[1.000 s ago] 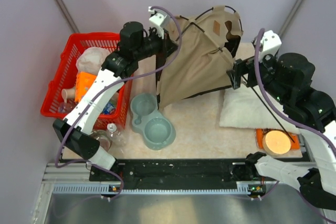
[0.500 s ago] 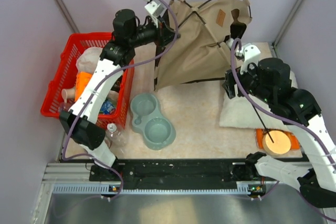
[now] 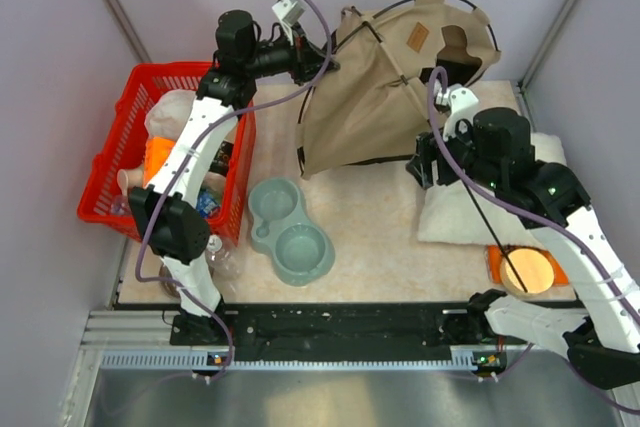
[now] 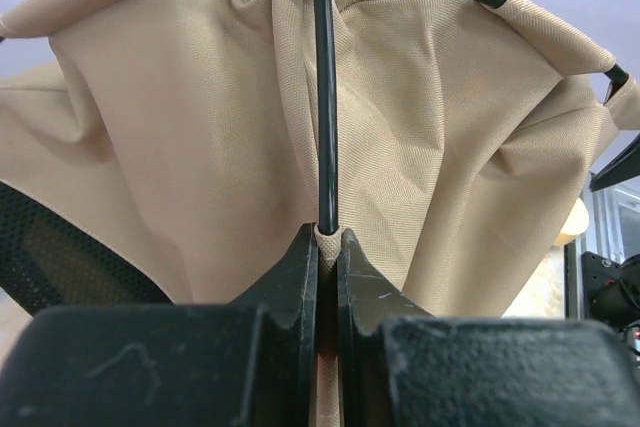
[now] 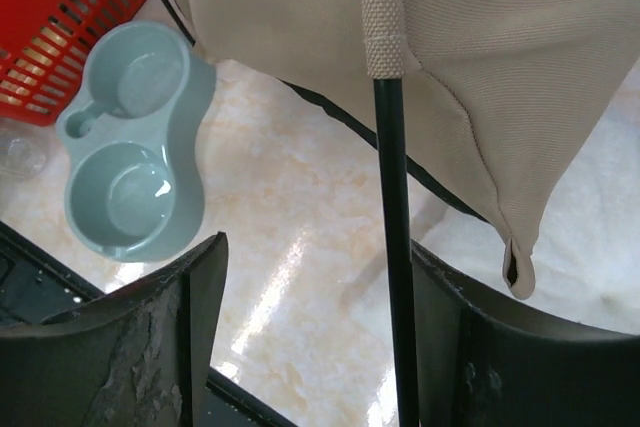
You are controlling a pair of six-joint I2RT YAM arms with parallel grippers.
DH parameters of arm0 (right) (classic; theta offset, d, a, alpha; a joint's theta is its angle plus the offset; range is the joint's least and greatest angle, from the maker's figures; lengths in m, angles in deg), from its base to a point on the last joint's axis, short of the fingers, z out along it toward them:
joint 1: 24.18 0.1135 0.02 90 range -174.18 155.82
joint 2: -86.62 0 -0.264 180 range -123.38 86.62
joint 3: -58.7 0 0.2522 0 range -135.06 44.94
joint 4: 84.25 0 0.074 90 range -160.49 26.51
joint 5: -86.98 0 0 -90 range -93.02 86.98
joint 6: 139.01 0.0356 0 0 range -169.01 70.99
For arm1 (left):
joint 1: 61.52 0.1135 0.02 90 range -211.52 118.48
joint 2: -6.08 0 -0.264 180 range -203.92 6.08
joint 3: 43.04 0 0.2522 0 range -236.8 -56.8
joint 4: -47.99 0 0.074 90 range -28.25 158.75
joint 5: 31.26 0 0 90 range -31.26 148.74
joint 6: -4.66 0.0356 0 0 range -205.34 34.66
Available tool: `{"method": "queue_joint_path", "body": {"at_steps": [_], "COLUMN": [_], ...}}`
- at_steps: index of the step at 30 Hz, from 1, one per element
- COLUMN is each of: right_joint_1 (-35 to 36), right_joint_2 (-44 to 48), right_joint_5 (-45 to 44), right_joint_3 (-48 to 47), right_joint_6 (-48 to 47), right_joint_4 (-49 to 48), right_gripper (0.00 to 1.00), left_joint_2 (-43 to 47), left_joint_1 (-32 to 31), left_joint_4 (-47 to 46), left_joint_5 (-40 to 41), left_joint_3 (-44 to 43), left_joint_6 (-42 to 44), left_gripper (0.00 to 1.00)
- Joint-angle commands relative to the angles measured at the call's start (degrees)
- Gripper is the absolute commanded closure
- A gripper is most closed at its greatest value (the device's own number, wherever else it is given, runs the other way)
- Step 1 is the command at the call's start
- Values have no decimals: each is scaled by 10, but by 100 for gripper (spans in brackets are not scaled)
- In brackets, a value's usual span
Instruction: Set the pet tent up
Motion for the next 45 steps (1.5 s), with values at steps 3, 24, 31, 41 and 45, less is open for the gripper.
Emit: {"method": "queue_joint_path", "body": {"at_steps": [3, 24, 31, 41, 45], "right_joint_1": [-6, -6, -7, -6, -6], "right_joint_2": [17, -68, -105, -96, -80], "right_joint_5": [15, -4, 25, 54, 37], "right_joint_3": [-35, -4, -4, -10, -32], "right_joint_6": [42, 76, 75, 129, 139], "right_joint_4": [-46, 30, -9, -32, -28], "right_gripper": [20, 29, 72, 100, 88], "left_joint_2": [-4, -100, -129, -127, -121], "left_joint_1": [13, 42, 62, 69, 69], "left_joint_4": [26, 24, -37, -118, -129], "left_joint_5": [-36, -22, -46, -63, -71], "left_joint_3": [-39, -74, -95, -90, -78], "left_joint_6": [117, 203, 129, 29, 18], "left_gripper": [100, 100, 100, 91, 99]}}
